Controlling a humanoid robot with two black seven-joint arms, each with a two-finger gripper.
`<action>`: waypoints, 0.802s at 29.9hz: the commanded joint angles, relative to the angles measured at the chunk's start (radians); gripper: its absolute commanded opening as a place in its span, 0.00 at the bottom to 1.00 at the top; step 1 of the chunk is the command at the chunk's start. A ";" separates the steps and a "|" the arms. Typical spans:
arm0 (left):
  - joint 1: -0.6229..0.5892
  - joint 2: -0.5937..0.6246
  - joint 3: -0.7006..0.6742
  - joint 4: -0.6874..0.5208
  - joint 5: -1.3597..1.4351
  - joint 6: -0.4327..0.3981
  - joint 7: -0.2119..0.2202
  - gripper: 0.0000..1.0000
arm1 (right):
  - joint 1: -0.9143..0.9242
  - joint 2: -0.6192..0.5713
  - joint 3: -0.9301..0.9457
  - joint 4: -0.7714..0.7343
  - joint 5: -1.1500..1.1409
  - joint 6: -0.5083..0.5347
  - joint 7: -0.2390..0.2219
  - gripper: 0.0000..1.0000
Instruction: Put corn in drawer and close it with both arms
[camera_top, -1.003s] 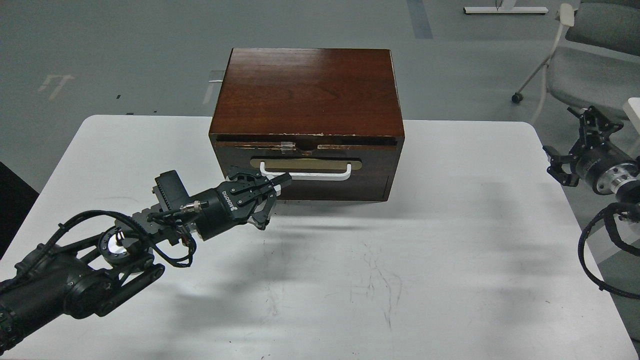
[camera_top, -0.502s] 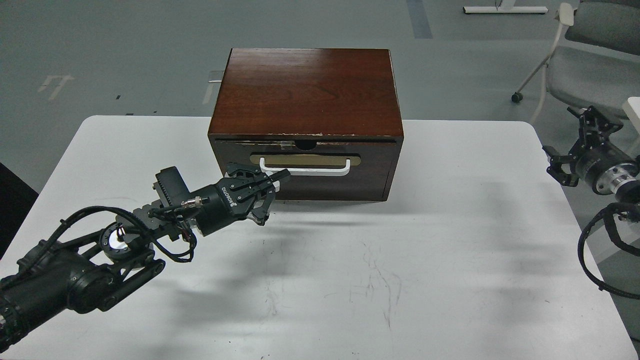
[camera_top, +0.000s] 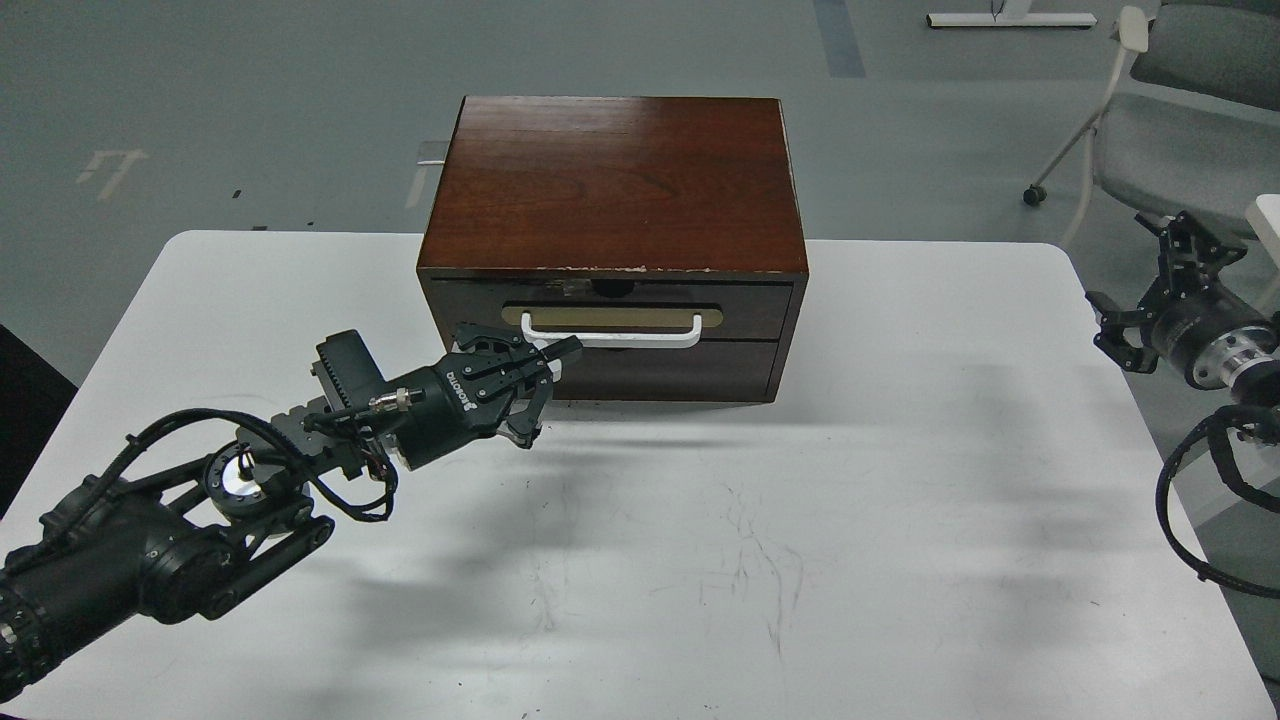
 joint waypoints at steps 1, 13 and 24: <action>0.011 0.009 0.011 -0.003 0.000 0.000 0.000 0.14 | 0.000 0.000 0.000 0.000 -0.001 -0.002 0.000 0.97; 0.069 0.071 0.018 -0.238 0.000 0.000 0.000 0.42 | 0.000 0.028 0.000 -0.029 -0.001 -0.005 0.000 0.97; -0.095 0.160 -0.041 -0.411 -0.666 0.000 0.000 0.85 | 0.034 0.055 0.003 -0.029 0.000 -0.006 0.003 0.97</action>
